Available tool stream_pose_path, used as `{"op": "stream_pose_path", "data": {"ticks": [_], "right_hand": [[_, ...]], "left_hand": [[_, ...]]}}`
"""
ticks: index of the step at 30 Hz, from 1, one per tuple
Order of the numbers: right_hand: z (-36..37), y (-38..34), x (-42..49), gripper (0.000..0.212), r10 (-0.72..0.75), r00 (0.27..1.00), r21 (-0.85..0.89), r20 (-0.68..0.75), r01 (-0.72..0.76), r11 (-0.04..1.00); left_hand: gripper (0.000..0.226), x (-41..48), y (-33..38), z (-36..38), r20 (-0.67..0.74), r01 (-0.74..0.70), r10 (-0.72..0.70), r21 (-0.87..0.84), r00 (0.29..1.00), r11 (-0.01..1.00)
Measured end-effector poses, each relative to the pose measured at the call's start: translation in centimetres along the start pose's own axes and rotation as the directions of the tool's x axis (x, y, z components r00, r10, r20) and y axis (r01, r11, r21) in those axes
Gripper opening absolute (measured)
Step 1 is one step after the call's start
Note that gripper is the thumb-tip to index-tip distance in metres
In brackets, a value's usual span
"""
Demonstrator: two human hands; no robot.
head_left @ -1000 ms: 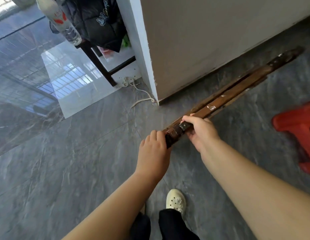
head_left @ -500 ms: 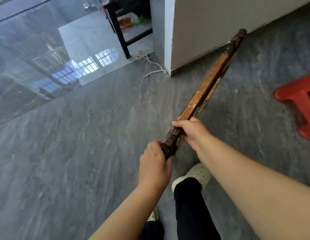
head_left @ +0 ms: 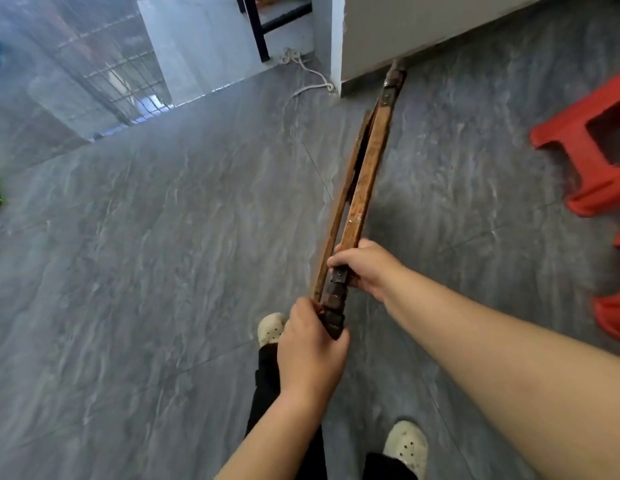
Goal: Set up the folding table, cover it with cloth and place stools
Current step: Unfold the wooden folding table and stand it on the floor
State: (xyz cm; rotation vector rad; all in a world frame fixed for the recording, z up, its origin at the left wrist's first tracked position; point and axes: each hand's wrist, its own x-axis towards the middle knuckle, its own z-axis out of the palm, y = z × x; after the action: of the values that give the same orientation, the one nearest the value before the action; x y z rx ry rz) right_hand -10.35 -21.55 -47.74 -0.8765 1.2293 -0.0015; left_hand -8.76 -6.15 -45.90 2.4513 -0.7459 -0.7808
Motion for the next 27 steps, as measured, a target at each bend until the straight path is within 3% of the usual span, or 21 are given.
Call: {"op": "stream_pose_path", "data": {"ticks": [8,13,16,23,27], "right_hand": [[-3.1,10.9,-8.3,0.021,0.056,0.990,-0.301,0.129,-0.015,0.954],[-3.3,15.9,-11.5,0.021,0.090,0.987,-0.430,0.130,-0.026,0.902],[-2.9,17.7,-12.4,0.022,0.092,0.992,-0.420,0.088,-0.047,0.906],[-2.4,17.8,-13.0,0.024,0.080,0.997,-0.417,-0.014,-0.079,0.906],[-2.4,17.9,-13.2,0.025,0.039,0.999,-0.479,0.015,-0.027,0.877]], "left_hand": [[0.046,-15.4,-1.8,5.2,0.041,0.225,-0.222,-0.215,0.974,0.950],[0.060,-20.1,-4.5,7.0,0.147,0.253,-0.229,-0.176,0.962,0.951],[0.065,-21.2,-5.8,7.5,0.165,0.252,-0.228,-0.140,0.959,0.957],[0.076,-20.0,-6.8,7.2,0.305,0.111,-0.080,-0.086,0.949,0.990],[0.083,-16.9,-7.6,4.3,0.517,0.027,0.064,-0.166,0.853,0.986]]}}
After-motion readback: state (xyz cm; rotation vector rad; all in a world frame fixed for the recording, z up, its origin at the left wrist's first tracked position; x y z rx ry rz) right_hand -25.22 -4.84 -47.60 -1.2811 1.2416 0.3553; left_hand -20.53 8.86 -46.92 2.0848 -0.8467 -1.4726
